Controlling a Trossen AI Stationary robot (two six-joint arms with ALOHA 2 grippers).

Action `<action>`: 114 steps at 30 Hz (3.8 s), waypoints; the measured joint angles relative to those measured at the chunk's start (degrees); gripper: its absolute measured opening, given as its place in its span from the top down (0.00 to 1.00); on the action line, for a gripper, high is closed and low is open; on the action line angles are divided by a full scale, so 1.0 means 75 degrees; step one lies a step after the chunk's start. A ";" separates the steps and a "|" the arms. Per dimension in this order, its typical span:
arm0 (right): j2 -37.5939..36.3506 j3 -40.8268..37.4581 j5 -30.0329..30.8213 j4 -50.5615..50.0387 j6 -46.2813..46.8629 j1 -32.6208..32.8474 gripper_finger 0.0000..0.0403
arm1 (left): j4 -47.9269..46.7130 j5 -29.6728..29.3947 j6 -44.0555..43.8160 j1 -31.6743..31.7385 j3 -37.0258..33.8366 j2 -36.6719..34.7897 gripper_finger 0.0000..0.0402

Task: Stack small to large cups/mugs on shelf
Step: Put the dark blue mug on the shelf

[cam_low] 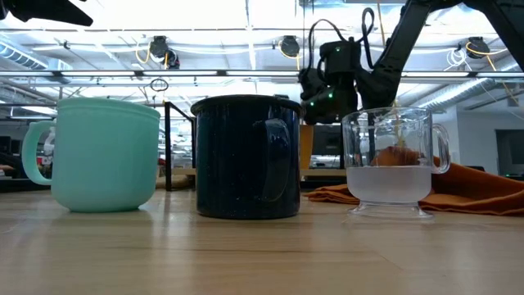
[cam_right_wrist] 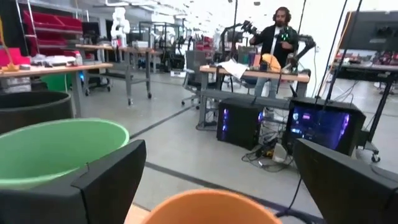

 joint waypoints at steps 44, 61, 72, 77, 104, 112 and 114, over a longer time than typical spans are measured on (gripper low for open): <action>-0.9482 0.0035 -0.2498 -0.7326 -0.0342 0.6724 0.02 | 0.0744 -0.0910 0.1304 0.0472 0.0003 -0.0049 0.27; -0.8003 -0.2734 -0.0759 -0.4283 -0.1851 0.7412 0.02 | 0.2422 -0.0961 0.3280 0.0347 0.0012 -0.0265 0.27; -0.7643 -0.3934 -0.0764 -0.1770 -0.1713 0.6966 0.02 | 0.2579 -0.1566 0.3219 0.1318 0.0012 -0.0262 0.27; -0.7618 -0.3949 -0.0767 -0.1731 -0.1712 0.6948 0.02 | 0.2887 -0.0959 0.2574 0.2001 0.0012 -0.0251 0.27; -0.7617 -0.3946 -0.0796 -0.1491 -0.1614 0.6951 0.02 | 0.7974 0.7551 0.6922 0.5384 0.0066 0.1359 0.27; -0.7457 -0.3908 -0.1383 -0.1652 -0.1030 0.7336 0.02 | 0.7968 0.7673 0.7229 0.5298 0.0119 0.1318 0.27; -0.7421 -0.3780 -0.1443 -0.1608 -0.1086 0.7473 0.02 | 0.7975 0.7661 0.7312 0.5274 0.0122 0.1211 0.27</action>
